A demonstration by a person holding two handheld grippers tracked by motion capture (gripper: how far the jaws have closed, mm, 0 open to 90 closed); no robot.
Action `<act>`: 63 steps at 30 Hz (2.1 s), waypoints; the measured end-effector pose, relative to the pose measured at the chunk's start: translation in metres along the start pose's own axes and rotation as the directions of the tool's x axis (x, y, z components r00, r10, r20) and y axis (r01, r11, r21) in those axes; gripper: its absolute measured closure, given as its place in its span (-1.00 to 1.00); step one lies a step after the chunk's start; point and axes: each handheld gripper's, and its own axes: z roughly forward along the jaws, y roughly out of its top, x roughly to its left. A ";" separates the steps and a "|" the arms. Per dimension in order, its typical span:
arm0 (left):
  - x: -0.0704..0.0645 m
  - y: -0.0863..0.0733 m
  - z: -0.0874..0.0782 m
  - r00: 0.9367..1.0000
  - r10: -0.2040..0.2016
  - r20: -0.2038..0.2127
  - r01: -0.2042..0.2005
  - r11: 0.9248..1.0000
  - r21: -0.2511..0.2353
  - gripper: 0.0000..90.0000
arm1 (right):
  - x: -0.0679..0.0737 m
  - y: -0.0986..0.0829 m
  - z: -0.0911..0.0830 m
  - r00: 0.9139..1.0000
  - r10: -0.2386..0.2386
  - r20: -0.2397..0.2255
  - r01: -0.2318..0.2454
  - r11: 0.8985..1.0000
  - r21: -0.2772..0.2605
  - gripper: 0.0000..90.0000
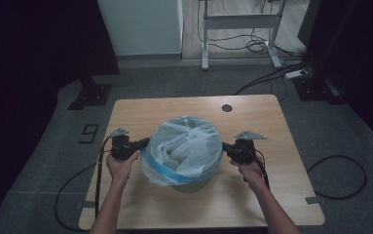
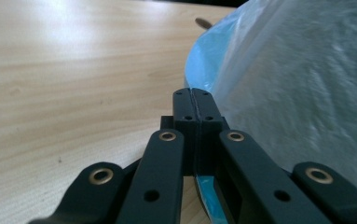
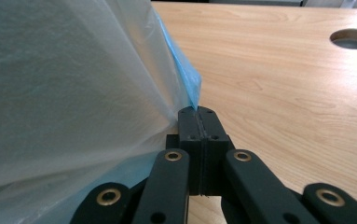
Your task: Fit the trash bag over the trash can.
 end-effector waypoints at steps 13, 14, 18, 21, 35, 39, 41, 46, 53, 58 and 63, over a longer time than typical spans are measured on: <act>-0.010 0.005 -0.012 0.998 0.062 0.002 -0.061 0.994 -0.085 0.75 | 0.003 -0.001 -0.039 0.999 -0.002 0.036 0.007 0.989 -0.150 0.28; -0.010 0.005 -0.012 0.998 0.062 0.003 -0.062 0.994 -0.085 0.76 | 0.005 -0.004 -0.046 0.999 -0.009 0.032 0.014 0.987 -0.159 0.26; -0.011 0.006 -0.014 0.998 0.065 0.002 -0.065 0.994 -0.086 0.77 | 0.016 -0.013 -0.068 0.999 -0.043 -0.010 0.041 0.983 -0.182 0.24; -0.013 0.006 -0.015 0.998 0.064 0.006 -0.063 0.994 -0.090 0.77 | 0.033 -0.023 -0.088 0.993 -0.095 -0.074 0.079 0.978 -0.195 0.23; -0.021 0.008 -0.015 0.997 0.073 0.012 -0.072 0.993 -0.094 0.77 | 0.102 -0.036 -0.098 0.922 -0.260 -0.285 0.206 0.957 -0.207 0.19; -0.021 0.008 -0.014 0.997 0.072 0.011 -0.071 0.993 -0.090 0.78 | 0.115 -0.033 -0.092 0.901 -0.287 -0.326 0.227 0.951 -0.210 0.18; -0.021 0.007 -0.013 0.997 0.071 0.011 -0.070 0.994 -0.088 0.78 | 0.122 -0.031 -0.087 0.888 -0.299 -0.349 0.236 0.948 -0.211 0.18; -0.022 0.006 -0.011 0.997 0.070 0.011 -0.069 0.994 -0.085 0.79 | 0.132 -0.029 -0.079 0.871 -0.322 -0.371 0.260 0.943 -0.208 0.17; -0.020 0.005 -0.013 0.998 0.061 0.007 -0.060 0.994 -0.086 0.80 | 0.142 -0.028 -0.076 0.856 -0.350 -0.380 0.286 0.934 -0.216 0.19; -0.020 0.005 -0.015 0.998 0.059 0.006 -0.058 0.994 -0.090 0.80 | 0.140 -0.029 -0.087 0.859 -0.345 -0.379 0.271 0.933 -0.237 0.19; -0.021 0.005 -0.015 0.998 0.059 0.007 -0.059 0.994 -0.092 0.81 | 0.143 -0.028 -0.093 0.850 -0.354 -0.390 0.270 0.929 -0.254 0.19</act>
